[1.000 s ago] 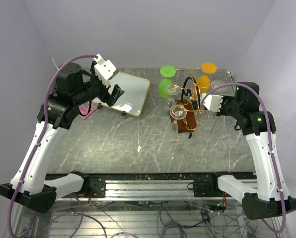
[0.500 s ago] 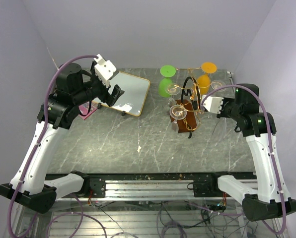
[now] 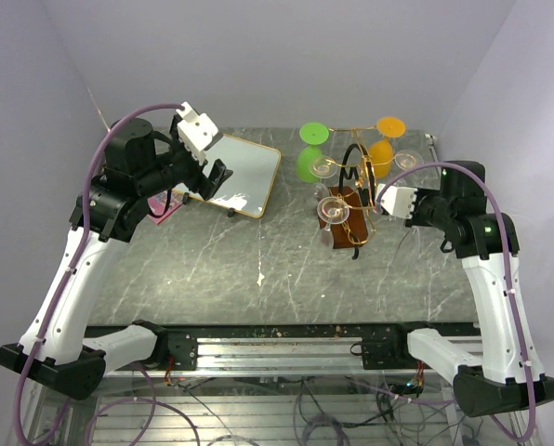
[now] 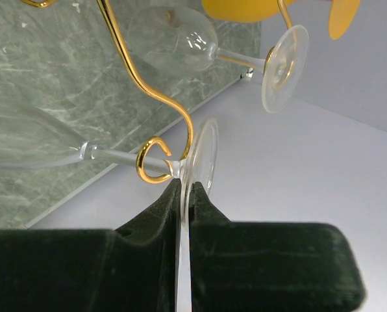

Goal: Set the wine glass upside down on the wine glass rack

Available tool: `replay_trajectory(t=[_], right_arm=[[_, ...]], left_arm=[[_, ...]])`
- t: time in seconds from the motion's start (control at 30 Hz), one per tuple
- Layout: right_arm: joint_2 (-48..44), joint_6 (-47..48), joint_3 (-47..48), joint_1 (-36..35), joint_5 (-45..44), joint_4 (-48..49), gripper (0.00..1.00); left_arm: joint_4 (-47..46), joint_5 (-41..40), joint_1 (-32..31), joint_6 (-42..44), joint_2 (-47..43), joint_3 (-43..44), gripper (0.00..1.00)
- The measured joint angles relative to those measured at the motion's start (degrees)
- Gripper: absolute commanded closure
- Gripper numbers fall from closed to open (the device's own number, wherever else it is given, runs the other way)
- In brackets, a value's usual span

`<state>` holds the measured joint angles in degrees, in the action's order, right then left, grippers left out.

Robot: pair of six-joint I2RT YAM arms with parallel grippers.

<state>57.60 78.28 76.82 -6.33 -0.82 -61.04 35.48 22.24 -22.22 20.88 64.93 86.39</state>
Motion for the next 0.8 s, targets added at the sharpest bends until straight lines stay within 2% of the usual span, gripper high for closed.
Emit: replay_trajectory(t=[0.37,0.8], right_arm=[[0.0,-0.1,1.6,0.3,4.4,-1.2,1.0],[-0.7,-0.5,0.2,1.2,5.3,-1.4,0.98]], left_arm=[[0.2,0.4,0.0,0.4,0.0,0.0,0.11],[0.4,0.5,0.0,1.2,-0.1,-0.8,0.11]])
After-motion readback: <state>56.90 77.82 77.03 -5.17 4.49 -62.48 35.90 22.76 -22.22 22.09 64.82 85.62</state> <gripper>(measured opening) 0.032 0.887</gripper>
